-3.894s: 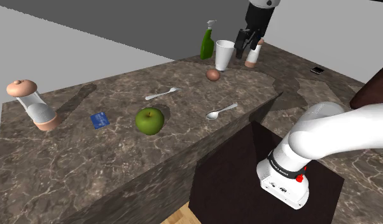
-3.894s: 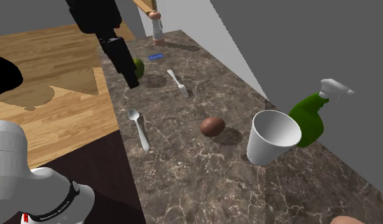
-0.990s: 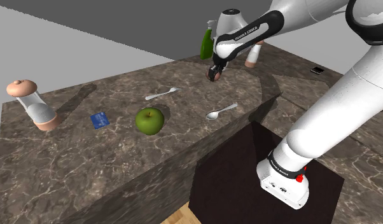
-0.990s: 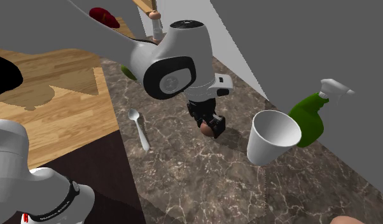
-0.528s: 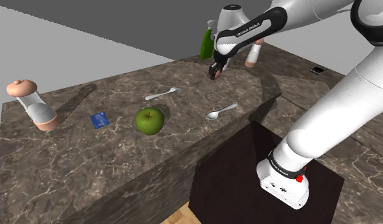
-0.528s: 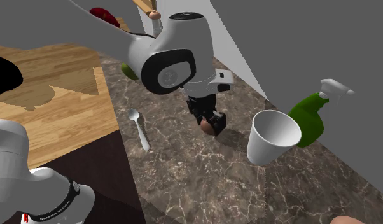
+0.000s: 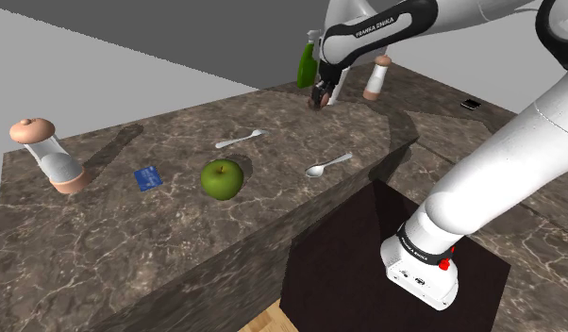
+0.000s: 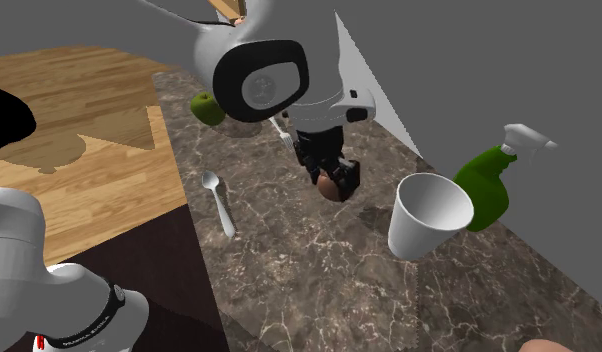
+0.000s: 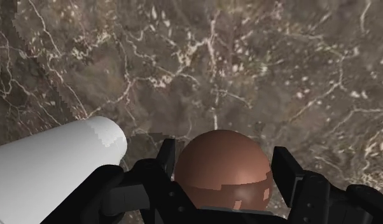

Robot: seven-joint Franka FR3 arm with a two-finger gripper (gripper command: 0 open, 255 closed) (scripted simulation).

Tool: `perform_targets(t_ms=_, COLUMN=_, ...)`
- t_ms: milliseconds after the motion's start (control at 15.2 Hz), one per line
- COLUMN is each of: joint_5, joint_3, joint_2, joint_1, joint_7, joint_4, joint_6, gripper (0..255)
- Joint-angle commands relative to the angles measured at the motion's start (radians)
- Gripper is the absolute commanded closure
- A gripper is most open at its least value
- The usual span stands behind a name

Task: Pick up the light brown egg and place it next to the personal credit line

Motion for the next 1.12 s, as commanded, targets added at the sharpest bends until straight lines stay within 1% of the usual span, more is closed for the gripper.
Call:
perform_targets(t_ms=0, joint_5=0.002, joint_3=0.002, joint_2=-0.015, joint_1=0.001, joint_7=-0.003, joint_4=0.015, joint_6=-0.03, gripper=255)
perform_targets(t_ms=924, joint_5=0.018, joint_3=0.008, joint_2=-0.065, joint_1=0.007, joint_7=-0.029, joint_4=0.146, joint_6=-0.209, gripper=255)
perform_targets(t_ms=1056, joint_5=0.017, joint_3=0.04, joint_2=-0.072, joint_1=0.026, joint_7=0.022, joint_4=0.132, joint_6=-0.211, gripper=255)
